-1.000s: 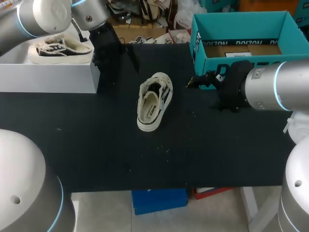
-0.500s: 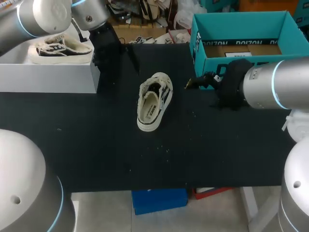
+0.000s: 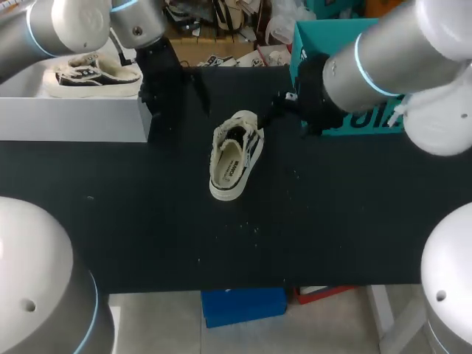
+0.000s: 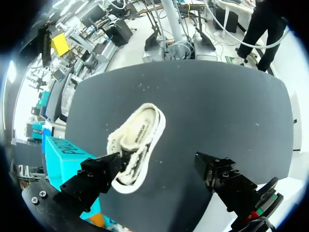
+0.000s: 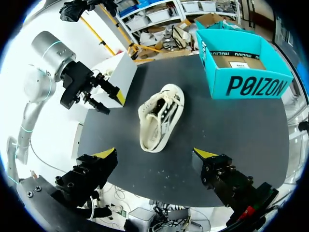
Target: Take the shoe out of the shoebox, open the shoe tongue, remove and reinsert the insole, then place the shoe into the shoebox
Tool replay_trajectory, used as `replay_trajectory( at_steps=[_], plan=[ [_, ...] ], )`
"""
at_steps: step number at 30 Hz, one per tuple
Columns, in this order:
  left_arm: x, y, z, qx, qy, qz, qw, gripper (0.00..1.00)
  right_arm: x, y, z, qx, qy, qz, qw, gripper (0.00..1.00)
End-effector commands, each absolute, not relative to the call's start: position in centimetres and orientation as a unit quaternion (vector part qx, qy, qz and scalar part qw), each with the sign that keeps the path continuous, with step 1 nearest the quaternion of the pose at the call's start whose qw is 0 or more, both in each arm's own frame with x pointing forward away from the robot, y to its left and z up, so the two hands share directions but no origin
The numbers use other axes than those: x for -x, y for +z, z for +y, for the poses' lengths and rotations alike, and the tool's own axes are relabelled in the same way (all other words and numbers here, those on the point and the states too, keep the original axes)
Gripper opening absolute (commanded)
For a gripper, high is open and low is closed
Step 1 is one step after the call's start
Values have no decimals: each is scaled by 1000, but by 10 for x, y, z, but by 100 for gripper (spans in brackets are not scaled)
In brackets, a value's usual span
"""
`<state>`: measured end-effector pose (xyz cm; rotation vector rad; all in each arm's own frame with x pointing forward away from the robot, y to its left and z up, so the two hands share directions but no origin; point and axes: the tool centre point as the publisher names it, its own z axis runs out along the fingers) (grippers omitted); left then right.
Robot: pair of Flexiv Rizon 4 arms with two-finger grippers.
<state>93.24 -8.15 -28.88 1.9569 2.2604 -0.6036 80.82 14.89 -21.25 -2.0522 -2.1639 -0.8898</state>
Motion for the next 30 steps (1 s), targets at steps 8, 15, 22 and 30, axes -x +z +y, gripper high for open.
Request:
replay_trajectory(
  at_steps=[8, 15, 22, 30],
  plan=[
    [-911, -289, -32, -561, -205, 801, 34, 100, -812, -205, 152, 666, -251, -702, 11, 100],
    [-897, -290, -9, -525, -211, 824, 40, 100, -812, -205, 152, 666, -251, -702, 11, 100],
    [-886, -284, 17, -456, -226, 860, 39, 100, -812, -205, 152, 666, -251, -702, 11, 100],
    [-885, -282, 19, -459, -222, 859, 36, 100, -812, -205, 152, 666, -251, -702, 11, 100]
  ],
)
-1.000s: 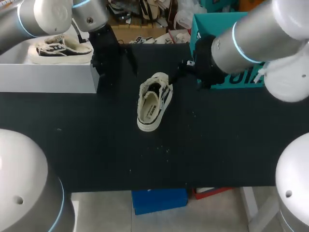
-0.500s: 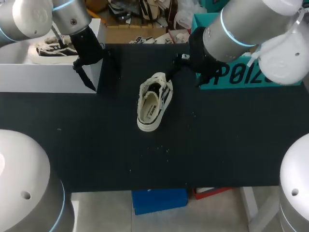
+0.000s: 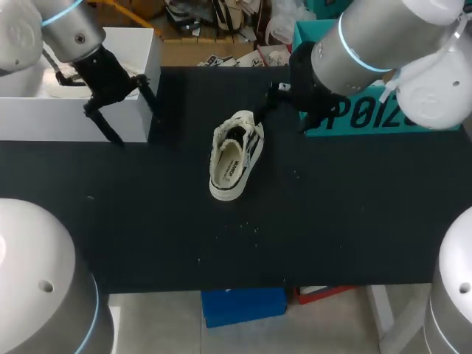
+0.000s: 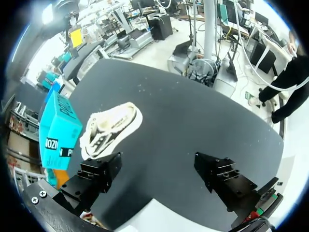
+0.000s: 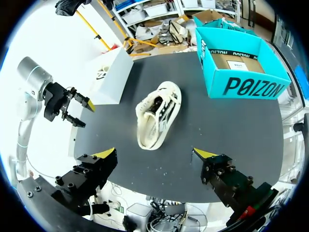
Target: Take the shoe out of the shoebox, open the shoe tongue, remove and reinsert the insole, then place the shoe into the shoebox
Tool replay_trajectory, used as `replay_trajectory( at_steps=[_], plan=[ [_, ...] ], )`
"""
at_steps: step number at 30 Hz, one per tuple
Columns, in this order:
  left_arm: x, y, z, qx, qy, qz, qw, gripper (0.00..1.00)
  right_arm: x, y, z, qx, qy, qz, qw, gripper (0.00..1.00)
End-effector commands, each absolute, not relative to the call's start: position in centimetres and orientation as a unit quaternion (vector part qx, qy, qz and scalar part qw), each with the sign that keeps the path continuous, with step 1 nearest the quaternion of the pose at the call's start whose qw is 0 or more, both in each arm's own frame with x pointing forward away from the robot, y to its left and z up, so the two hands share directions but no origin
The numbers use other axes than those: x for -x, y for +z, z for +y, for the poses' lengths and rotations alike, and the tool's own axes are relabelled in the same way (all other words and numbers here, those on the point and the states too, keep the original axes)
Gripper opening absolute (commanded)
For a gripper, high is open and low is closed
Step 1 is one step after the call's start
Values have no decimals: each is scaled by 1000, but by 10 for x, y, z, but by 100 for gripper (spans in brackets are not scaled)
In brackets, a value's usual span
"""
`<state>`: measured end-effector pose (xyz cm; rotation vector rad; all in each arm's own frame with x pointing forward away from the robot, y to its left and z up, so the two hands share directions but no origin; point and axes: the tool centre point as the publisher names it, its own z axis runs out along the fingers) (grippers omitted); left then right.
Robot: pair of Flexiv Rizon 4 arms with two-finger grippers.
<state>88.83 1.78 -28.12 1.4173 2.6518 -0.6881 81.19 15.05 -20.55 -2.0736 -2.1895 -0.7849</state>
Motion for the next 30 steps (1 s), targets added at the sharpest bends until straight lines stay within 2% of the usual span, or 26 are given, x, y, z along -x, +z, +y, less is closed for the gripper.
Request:
replay_trajectory(
  at_steps=[1, 5, 13, 18, 30],
  plan=[
    [-885, -282, 19, -459, -222, 859, 36, 100, -812, -205, 152, 666, -251, -702, 11, 100],
    [-885, -282, 19, -459, -222, 859, 36, 100, -812, -205, 152, 666, -251, -702, 11, 100],
    [-917, -285, -11, -416, -315, 853, 13, 100, -812, -205, 152, 666, -251, -702, 11, 100],
    [-934, -277, -8, -354, -330, 875, -2, 100, -812, -205, 152, 666, -251, -702, 11, 100],
    [-903, -264, 6, -292, -355, 888, -12, 100, -812, -205, 152, 666, -251, -702, 11, 100]
  ],
)
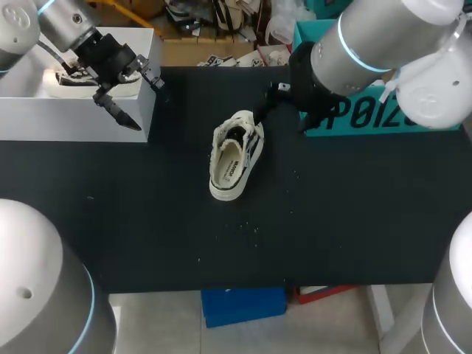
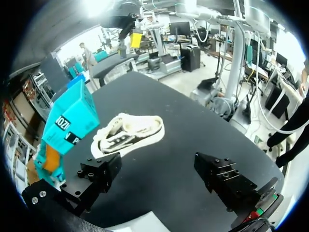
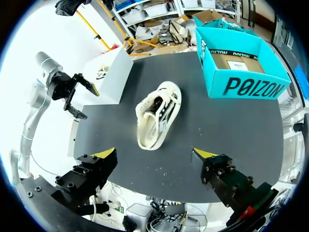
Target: Take the shoe out of the shoebox, open the shoe tongue, remove and reinsert the insole, then place the shoe into the shoebox
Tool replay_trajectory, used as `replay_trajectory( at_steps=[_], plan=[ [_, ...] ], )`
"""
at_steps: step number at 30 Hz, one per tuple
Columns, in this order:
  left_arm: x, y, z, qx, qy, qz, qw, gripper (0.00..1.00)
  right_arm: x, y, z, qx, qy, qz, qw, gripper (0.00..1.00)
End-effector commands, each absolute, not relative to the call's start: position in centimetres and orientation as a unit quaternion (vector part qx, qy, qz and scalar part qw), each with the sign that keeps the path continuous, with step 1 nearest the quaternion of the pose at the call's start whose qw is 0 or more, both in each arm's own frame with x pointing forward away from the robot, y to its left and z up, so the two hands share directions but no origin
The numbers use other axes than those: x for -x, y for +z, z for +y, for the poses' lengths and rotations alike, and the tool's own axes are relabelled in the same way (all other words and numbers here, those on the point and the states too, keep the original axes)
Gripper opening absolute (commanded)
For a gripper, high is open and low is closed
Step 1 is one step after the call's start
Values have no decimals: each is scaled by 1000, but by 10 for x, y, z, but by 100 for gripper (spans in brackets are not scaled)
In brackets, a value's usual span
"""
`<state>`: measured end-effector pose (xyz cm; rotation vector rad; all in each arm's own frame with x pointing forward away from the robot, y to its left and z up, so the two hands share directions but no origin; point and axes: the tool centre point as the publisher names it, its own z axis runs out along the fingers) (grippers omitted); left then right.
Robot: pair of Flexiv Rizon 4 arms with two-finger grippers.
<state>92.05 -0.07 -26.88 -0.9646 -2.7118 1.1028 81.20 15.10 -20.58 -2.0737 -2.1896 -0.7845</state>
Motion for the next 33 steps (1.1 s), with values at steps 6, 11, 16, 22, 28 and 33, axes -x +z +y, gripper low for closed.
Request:
replay_trajectory(
  at_steps=[6, 11, 16, 22, 28, 33],
  plan=[
    [-878, -261, 19, 224, 353, -908, -27, 100, -812, -205, 152, 666, -251, -702, 11, 100],
    [-861, -267, 35, 161, 358, -917, -70, 100, -812, -205, 152, 666, -251, -702, 11, 100],
    [-850, -276, 48, 115, 344, -927, -98, 100, -812, -205, 152, 666, -251, -702, 11, 100],
    [-849, -283, 53, 91, 345, -929, -94, 100, -812, -205, 152, 666, -251, -702, 11, 100],
    [-849, -283, 53, 91, 345, -929, -94, 100, -812, -205, 152, 666, -251, -702, 11, 100],
    [-849, -283, 53, 91, 345, -929, -94, 100, -821, -203, 167, 647, -185, -739, -39, 100]
  ],
)
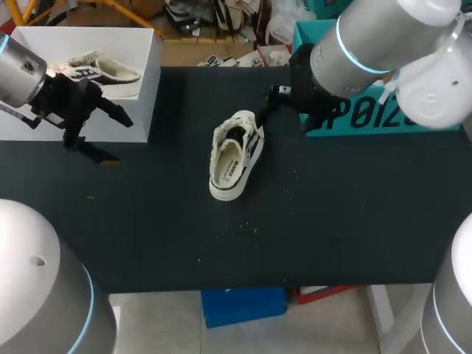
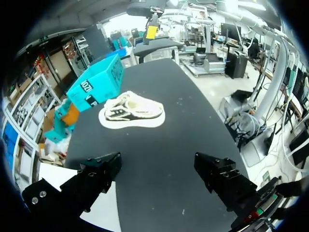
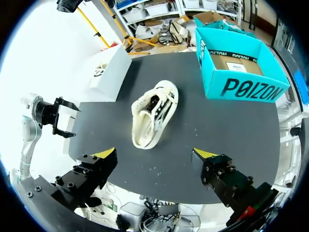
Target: Take the shoe out of the shoebox, open the shoe tongue, remove and reinsert the insole, then place the shoe into the shoebox
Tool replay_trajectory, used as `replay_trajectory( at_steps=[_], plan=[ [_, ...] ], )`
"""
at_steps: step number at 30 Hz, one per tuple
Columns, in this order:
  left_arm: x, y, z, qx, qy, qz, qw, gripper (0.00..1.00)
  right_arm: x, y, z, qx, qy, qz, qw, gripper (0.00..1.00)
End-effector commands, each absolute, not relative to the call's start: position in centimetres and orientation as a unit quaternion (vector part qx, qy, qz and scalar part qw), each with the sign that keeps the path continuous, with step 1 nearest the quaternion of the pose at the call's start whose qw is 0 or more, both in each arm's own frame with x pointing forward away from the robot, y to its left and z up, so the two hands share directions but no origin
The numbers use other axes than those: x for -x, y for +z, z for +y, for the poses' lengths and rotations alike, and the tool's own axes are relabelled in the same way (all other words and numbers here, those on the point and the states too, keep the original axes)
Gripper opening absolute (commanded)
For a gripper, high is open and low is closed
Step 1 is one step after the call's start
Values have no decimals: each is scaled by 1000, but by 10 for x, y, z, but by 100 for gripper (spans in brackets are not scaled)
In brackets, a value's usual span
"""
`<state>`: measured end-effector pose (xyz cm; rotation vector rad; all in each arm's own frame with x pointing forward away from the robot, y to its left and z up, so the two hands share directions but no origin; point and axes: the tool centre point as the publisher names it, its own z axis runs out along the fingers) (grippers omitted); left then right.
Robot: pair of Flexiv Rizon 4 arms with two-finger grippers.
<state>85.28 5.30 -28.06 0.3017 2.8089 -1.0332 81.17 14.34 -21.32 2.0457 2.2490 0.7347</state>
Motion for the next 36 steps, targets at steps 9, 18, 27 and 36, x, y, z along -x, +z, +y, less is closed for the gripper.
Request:
replay_trajectory(
  at_steps=[9, 18, 27, 36],
  plan=[
    [-849, -283, 53, -91, -345, 929, 94, 100, -844, -221, 204, -581, 120, 800, 93, 100],
    [-849, -283, 53, -91, -345, 929, 94, 100, -844, -221, 204, -581, 120, 800, 93, 100],
    [-849, -283, 53, -91, -345, 929, 94, 100, -859, -242, 237, -628, 81, 772, 61, 100],
    [-849, -283, 53, -91, -345, 929, 94, 100, -882, -266, 255, -668, 63, 740, 46, 100]
  ],
)
